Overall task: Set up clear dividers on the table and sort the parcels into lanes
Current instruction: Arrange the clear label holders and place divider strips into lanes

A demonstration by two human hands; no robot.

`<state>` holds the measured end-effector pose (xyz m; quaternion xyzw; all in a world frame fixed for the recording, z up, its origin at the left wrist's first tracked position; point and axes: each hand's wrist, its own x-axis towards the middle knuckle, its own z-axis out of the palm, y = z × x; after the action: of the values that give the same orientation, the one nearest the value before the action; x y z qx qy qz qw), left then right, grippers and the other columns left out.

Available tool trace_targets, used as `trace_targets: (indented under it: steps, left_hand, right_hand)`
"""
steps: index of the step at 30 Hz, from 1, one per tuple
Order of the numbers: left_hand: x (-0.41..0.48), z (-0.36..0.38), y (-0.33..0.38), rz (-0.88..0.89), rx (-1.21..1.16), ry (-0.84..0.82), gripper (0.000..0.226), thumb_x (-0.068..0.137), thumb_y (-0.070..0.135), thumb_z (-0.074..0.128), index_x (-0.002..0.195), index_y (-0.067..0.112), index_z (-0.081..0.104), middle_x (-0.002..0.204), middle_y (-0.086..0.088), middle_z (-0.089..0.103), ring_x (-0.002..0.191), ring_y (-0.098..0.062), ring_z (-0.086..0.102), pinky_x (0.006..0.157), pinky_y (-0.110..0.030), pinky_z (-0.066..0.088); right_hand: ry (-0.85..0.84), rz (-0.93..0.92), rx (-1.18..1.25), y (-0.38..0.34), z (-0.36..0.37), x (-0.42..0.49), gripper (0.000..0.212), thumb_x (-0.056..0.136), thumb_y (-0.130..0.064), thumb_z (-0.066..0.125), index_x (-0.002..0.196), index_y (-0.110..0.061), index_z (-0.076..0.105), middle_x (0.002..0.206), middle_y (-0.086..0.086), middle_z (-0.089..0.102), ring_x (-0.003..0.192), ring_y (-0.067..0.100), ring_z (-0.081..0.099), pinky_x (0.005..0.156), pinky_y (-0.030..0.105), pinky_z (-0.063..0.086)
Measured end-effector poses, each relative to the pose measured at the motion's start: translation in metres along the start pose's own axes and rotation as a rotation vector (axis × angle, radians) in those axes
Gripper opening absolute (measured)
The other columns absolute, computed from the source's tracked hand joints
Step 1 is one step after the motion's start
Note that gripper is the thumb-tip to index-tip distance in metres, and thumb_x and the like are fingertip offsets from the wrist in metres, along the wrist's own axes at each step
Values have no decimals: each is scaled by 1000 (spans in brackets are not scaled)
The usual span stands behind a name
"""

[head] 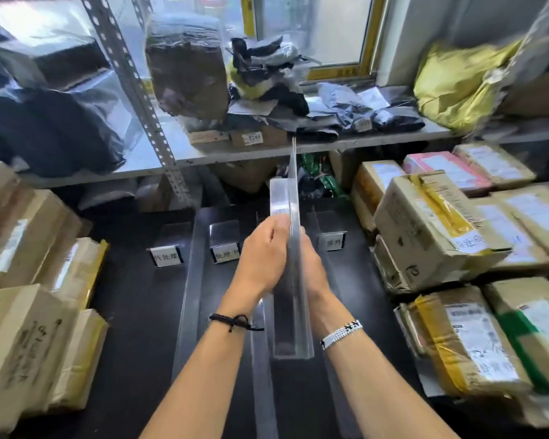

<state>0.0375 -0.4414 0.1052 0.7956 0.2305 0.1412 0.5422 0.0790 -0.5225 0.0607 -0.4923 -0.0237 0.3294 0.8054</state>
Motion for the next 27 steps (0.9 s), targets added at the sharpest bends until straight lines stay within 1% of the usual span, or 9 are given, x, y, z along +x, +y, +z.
trace_targets:
  steps: [3,5,8,12,16,20,23,25,27]
  left_hand:
    - [-2,54,-6,-4,-47,-134,40,109,23,46,148,26,57,148,7,61,137,-3,53,121,-31,37]
    - [-1,83,-7,-18,-90,-224,54,104,5,49,154,26,50,151,7,58,140,-4,52,123,-33,37]
    - [3,120,-3,-22,-134,-252,53,104,7,50,152,29,51,148,9,61,138,-4,54,120,-36,42]
    - [9,161,-2,7,-239,-322,30,106,23,54,128,39,65,123,17,72,118,1,65,103,-29,52]
    - [19,198,-3,10,-310,-339,34,108,27,53,140,36,60,132,18,67,125,7,58,109,-18,46]
    - [23,227,-18,-75,-303,-391,46,105,9,49,139,39,58,134,12,67,127,-1,60,113,-31,48]
    - [42,245,-31,-113,-254,-374,53,103,1,46,142,36,57,137,10,66,128,-3,60,110,-25,47]
    - [49,259,-40,-177,-200,-344,32,107,9,46,126,28,65,121,5,73,114,-6,66,96,-21,53]
    - [52,274,-46,-247,-165,-292,22,110,18,47,101,28,64,97,10,73,90,1,65,72,-8,49]
  right_hand:
    - [99,-61,-95,-27,-42,-2,45,113,-40,37,128,-10,68,116,8,74,104,13,71,86,24,56]
    - [136,-80,-153,-36,-62,-3,41,112,-42,39,120,-17,71,106,-3,79,97,3,73,79,16,56]
    - [242,-76,-242,-46,-91,-1,34,111,-47,43,105,-30,72,93,-17,78,88,-9,72,70,6,52]
    - [470,-88,-507,-64,-129,13,41,106,-46,55,125,-15,74,132,17,63,120,19,67,107,39,54]
    - [658,-201,-612,-74,-166,26,11,102,-32,64,102,-22,68,130,12,57,115,18,65,103,37,54]
    - [526,-76,-618,-71,-193,31,53,95,-57,49,89,-13,78,97,9,79,91,8,75,78,25,57]
    - [453,41,-545,-68,-205,46,64,87,-75,48,102,-22,81,102,-2,81,102,9,75,88,27,56]
    - [409,109,-561,-64,-210,53,63,77,-81,51,105,-33,80,102,-9,80,104,6,73,87,24,55]
    - [380,152,-681,-64,-218,61,70,74,-80,49,113,-28,75,106,-7,78,109,13,70,95,33,53]
